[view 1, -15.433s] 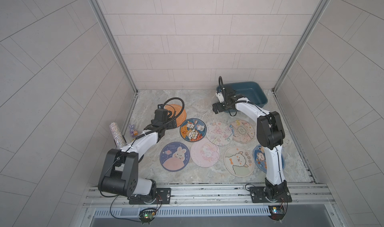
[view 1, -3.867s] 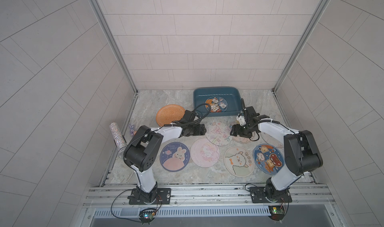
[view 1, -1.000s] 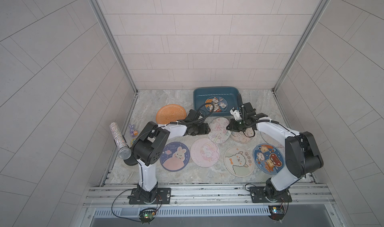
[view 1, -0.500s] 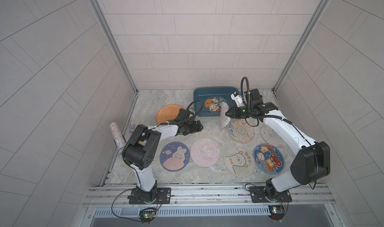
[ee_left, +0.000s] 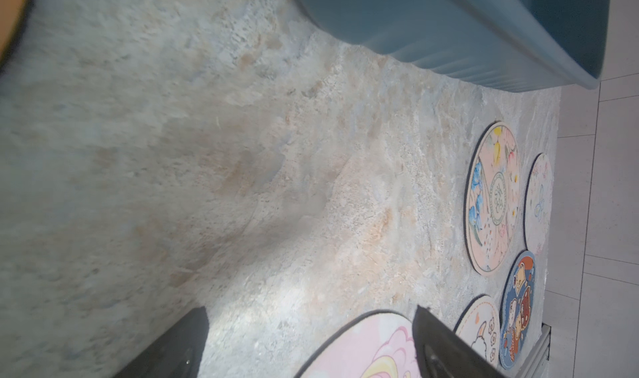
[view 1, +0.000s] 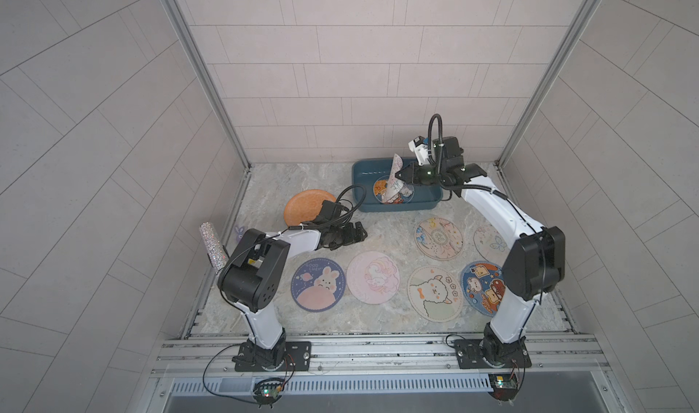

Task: Put the coasters into the storage box
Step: Place the coaster in the storage box.

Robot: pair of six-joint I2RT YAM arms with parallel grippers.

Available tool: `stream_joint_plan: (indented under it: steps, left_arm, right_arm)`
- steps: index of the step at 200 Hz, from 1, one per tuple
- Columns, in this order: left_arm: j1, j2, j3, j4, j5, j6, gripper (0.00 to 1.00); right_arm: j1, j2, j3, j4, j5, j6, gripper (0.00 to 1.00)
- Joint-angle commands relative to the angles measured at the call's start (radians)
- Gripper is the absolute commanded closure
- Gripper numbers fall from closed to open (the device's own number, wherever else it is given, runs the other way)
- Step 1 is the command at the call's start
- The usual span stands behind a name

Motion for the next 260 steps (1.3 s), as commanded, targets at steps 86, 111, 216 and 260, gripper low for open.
stream_joint_plan:
  steps: [86,111,216,260]
  left_arm:
    - [0.024,-0.019,-0.015,-0.023,-0.003,0.021,0.00]
    - [0.024,-0.023,-0.014,-0.032,-0.011,0.028,0.00]
    - [0.023,-0.064,-0.016,-0.098,-0.058,0.045,0.00]
    - [0.021,-0.098,-0.030,-0.145,-0.086,0.047,0.00]
  right_arm:
    - [-0.021,0.435,0.364,0.012,0.019,0.086,1.00]
    - [-0.052,0.504,0.432,-0.106,0.070,0.032,1.00]
    - [-0.081,0.537,0.530,-0.380,0.274,-0.128,0.49]
    - [-0.077,0.471,0.508,-0.440,0.335,-0.174,0.34]
